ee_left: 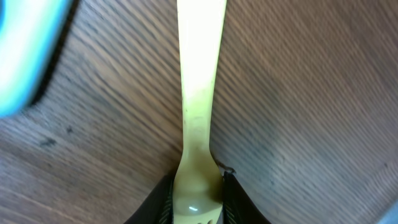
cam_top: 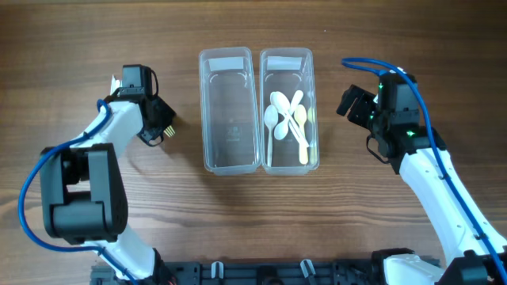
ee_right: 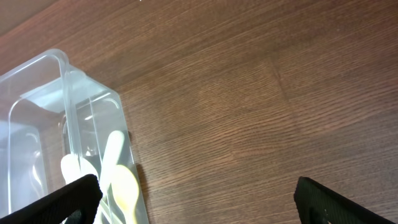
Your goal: Pack container
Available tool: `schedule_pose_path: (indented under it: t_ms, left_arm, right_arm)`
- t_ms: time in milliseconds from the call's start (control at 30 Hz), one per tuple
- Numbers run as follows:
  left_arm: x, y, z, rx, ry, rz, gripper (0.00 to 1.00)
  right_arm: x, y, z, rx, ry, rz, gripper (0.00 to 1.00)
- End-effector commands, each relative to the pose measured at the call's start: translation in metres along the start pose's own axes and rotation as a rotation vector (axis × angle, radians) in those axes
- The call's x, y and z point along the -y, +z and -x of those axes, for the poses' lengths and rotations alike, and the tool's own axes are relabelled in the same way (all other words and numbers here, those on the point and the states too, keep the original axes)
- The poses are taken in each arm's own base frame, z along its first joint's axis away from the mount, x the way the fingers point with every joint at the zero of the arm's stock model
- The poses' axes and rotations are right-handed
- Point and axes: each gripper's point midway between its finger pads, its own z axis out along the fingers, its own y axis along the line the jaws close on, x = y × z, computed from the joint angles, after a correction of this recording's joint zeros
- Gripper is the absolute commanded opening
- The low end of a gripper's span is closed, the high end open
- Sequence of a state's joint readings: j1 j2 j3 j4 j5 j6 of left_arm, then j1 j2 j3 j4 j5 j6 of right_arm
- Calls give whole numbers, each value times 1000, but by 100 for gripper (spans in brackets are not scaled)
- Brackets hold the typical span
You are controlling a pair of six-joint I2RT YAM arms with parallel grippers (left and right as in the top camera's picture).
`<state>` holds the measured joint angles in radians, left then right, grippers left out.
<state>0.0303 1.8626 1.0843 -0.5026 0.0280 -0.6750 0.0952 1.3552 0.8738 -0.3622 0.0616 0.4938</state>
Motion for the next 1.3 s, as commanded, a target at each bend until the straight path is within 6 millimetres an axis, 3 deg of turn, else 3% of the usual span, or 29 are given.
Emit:
schedule_pose_path:
  t_ms: [0, 200, 433, 567, 600, 667, 767, 933, 1067, 1267]
  left_arm:
    - [9, -12, -5, -17, -7, -59, 19]
    - [13, -20, -4, -12, 20, -86, 17]
    - [23, -48, 7, 54, 34, -137, 18]
    - [25, -54, 9, 69, 53, -147, 19]
    - [25, -54, 9, 70, 53, -147, 21]
    - [26, -53, 9, 72, 53, -150, 38]
    - [31, -55, 14, 99, 131, -166, 48]
    - [44, -57, 18, 152, 310, -191, 56]
    - [41, -46, 21, 161, 342, -162, 56]
    - [38, -12, 19, 130, 379, -133, 52]
  right_arm:
    - [3, 1, 1, 8, 5, -18, 100]
    - [3, 1, 1, 8, 5, -18, 100]
    - [3, 1, 1, 8, 5, -18, 100]
    - [3, 1, 1, 8, 5, -19, 100]
    - [3, 1, 1, 8, 5, -18, 100]
    - [3, 1, 1, 8, 5, -18, 100]
    - [3, 1, 1, 8, 5, -18, 100]
    - [3, 1, 1, 8, 5, -18, 100]
    - [3, 1, 1, 8, 4, -19, 100]
    - [3, 1, 1, 8, 5, -19, 100]
